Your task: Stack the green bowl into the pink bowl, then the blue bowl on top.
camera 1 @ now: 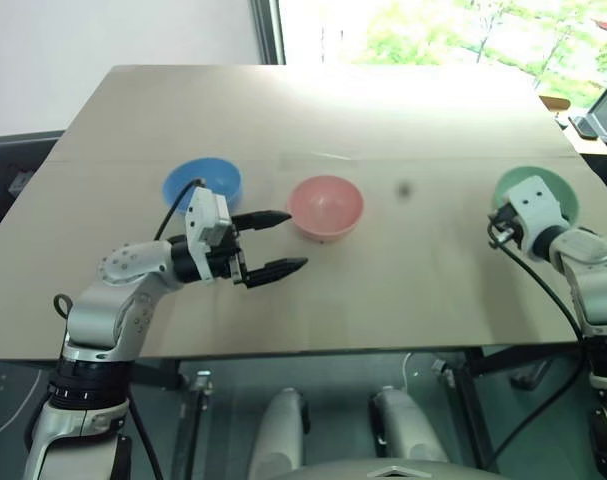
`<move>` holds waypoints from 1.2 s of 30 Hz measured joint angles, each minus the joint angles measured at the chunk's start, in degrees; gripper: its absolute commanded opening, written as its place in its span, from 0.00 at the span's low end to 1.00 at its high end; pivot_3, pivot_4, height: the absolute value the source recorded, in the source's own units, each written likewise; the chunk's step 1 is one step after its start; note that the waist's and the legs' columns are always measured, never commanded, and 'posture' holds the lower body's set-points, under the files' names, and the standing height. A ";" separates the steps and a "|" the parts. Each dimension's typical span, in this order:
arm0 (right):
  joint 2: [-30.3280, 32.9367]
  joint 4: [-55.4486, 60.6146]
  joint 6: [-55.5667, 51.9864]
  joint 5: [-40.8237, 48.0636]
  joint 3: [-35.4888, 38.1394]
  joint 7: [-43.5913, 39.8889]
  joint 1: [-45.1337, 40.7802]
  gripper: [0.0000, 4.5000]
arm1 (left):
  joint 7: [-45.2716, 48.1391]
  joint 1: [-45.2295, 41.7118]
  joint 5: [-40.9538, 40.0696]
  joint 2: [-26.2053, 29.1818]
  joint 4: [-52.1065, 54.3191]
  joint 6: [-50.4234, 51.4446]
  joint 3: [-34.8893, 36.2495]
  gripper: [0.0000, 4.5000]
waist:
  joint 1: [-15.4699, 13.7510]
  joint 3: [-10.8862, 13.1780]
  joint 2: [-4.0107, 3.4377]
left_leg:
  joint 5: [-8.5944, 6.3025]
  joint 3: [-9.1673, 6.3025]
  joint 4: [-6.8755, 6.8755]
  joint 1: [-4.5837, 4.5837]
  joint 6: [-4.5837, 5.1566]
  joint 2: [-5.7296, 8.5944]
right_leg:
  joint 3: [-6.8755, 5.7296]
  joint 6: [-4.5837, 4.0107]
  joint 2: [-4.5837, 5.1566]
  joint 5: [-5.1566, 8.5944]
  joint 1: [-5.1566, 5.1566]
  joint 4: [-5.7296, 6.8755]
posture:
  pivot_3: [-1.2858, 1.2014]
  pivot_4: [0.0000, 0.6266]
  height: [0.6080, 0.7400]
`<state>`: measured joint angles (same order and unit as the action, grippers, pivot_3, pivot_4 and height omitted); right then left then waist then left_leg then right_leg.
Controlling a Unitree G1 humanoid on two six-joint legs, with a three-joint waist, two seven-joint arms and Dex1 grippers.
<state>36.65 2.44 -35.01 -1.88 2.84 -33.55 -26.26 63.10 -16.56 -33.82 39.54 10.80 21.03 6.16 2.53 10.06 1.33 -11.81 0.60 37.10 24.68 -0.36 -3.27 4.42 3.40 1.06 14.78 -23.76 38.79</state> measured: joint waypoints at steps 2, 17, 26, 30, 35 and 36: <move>-1.03 1.11 0.46 0.23 -1.11 -0.23 -1.72 0.06 | -1.00 0.30 0.02 -0.03 0.03 0.00 0.21 1.00 | -0.14 0.00 0.00 | 0.00 -0.01 0.00 0.01 0.00 0.00 | -0.01 0.00 0.00 0.00 0.00 -0.01 | 0.52 0.24 1.00; -18.14 4.13 6.28 5.69 -20.85 -9.77 -15.69 0.06 | -14.37 1.48 2.11 -1.44 0.37 0.11 5.91 1.00 | -0.71 0.00 0.02 | 0.00 -0.12 0.04 0.09 0.00 0.01 | -0.17 -0.01 0.06 -0.01 0.03 -0.05 | 0.52 0.24 1.00; -20.49 -5.56 10.70 4.70 -24.15 -13.16 -19.74 0.78 | -18.30 4.57 3.38 -1.16 3.12 0.60 7.20 1.00 | -0.33 0.00 0.01 | 0.00 -0.17 0.01 0.07 -0.01 0.00 | -0.21 -0.02 0.05 -0.01 0.02 -0.01 | 0.52 0.24 1.00; -19.73 -2.45 10.32 7.65 -19.41 -12.53 -19.26 0.78 | -26.25 4.70 9.41 -0.35 4.94 1.89 7.54 1.00 | -0.38 0.00 0.01 | 0.00 -0.20 0.00 0.07 -0.01 0.00 | -0.23 -0.02 0.04 -0.01 0.02 0.01 | 0.52 0.24 1.00; -16.92 6.24 10.01 13.67 -11.14 -12.51 -14.08 0.78 | -31.94 4.78 17.76 3.97 7.25 5.96 5.72 1.00 | -0.71 0.00 0.03 | 0.00 -0.20 -0.03 0.09 -0.01 0.01 | -0.25 -0.01 0.07 -0.01 0.05 -0.06 | 0.52 0.24 1.00; -15.07 8.79 9.30 15.35 -9.36 -13.08 -11.85 0.78 | -31.93 4.15 19.95 6.65 7.44 8.12 3.61 1.00 | -0.86 0.00 0.04 | 0.00 -0.21 -0.03 0.08 -0.01 0.01 | -0.27 -0.01 0.06 0.00 0.05 -0.06 | 0.52 0.24 1.00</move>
<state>21.58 11.23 -25.71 13.47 -6.52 -46.63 -38.11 31.18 -12.41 -13.87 46.18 18.23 29.14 9.77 1.67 10.05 1.37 -11.82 0.39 37.08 24.76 -0.37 -3.25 4.15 3.38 1.12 14.77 -23.71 38.73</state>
